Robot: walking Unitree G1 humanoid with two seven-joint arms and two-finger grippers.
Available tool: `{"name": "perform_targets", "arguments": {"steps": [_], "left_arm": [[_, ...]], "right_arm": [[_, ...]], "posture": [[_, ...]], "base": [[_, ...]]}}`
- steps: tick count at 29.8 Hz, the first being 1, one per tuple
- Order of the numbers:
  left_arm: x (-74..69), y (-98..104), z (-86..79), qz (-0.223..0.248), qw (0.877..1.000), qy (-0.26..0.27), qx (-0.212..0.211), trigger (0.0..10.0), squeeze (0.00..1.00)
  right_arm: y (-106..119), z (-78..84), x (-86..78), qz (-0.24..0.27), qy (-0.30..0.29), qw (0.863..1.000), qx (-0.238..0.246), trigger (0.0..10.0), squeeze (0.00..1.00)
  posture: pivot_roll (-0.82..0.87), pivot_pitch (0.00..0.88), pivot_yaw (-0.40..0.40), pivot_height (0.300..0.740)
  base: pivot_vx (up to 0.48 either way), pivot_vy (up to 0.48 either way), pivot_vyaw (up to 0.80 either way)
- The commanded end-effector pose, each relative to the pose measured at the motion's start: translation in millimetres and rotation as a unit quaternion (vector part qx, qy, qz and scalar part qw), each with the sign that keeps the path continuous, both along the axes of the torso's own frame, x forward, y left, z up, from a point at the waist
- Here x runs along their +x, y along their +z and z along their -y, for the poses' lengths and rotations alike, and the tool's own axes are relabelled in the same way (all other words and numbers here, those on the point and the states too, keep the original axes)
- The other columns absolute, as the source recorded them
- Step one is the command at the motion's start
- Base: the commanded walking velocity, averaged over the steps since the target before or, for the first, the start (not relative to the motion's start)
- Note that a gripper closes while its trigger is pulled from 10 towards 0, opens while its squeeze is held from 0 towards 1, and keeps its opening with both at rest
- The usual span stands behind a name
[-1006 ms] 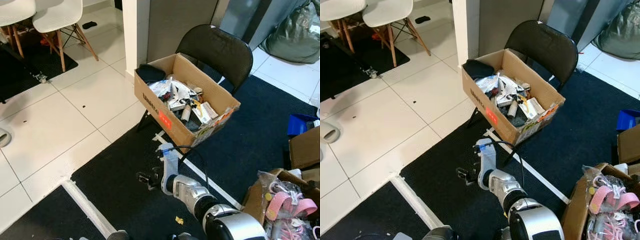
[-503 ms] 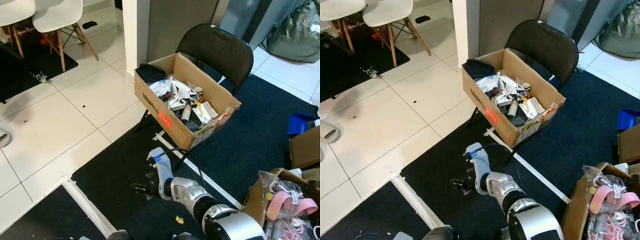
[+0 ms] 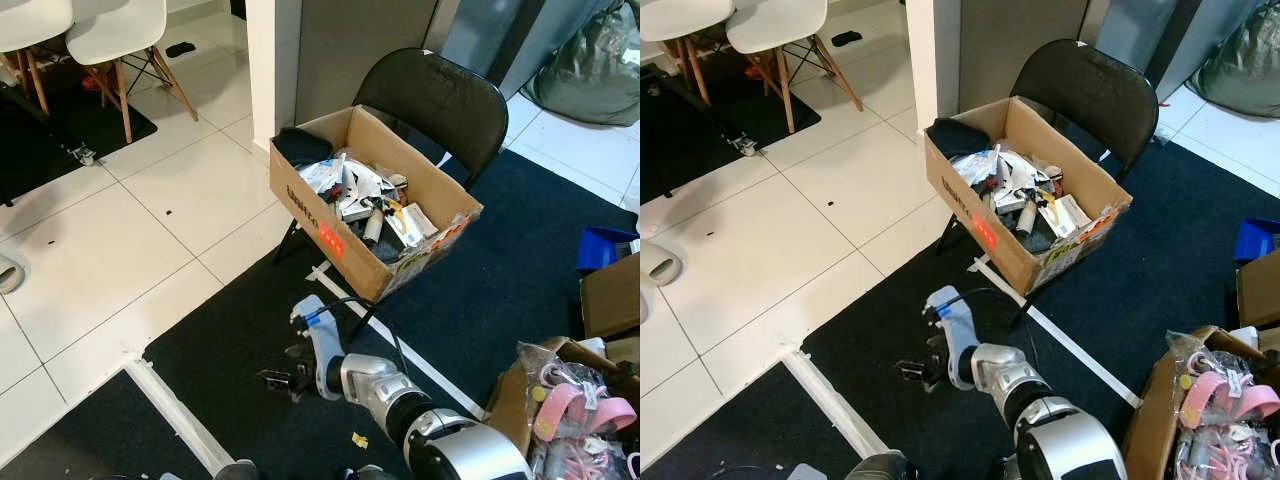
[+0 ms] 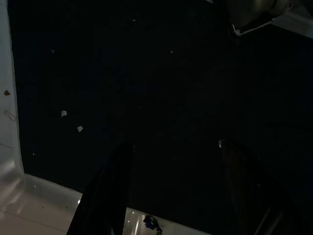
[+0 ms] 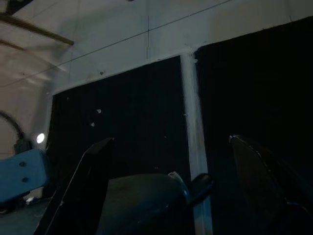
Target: Picking trash to rubbish bin
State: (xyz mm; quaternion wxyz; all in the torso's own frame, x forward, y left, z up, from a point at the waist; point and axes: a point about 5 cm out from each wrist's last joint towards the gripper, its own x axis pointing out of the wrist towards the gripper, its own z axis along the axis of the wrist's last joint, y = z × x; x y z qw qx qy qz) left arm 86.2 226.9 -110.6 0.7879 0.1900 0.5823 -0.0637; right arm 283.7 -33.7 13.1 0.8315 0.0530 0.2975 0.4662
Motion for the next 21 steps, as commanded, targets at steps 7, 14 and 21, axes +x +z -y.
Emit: {"name": "perform_targets", "arguments": {"steps": [7, 14, 21], "left_arm": [[-9.0, -2.7, 4.0, -0.015, 1.000, -0.002, -0.006, 10.0, 0.00], [-8.8, -2.7, 4.2, -0.015, 1.000, -0.001, -0.007, 10.0, 0.00], [-7.6, -2.6, 4.9, -0.013, 1.000, -0.005, -0.007, 10.0, 0.00]], "right_arm": [[4.9, -61.3, -29.2, -0.024, 0.069, 0.995, 0.071, 10.0, 0.00], [4.6, -44.3, -9.6, 0.015, -0.044, 0.999, 0.014, 10.0, 0.00], [8.7, 40.0, 29.3, -0.004, -0.261, 0.965, 0.040, 10.0, 0.00]], "posture": [[0.29, 0.147, -0.044, 0.740], [0.29, 0.148, -0.040, 0.740], [0.24, 0.142, -0.031, 0.740]], "base": [[0.000, 0.000, 0.00], [0.000, 0.000, 0.00], [0.000, 0.000, 0.00]]}}
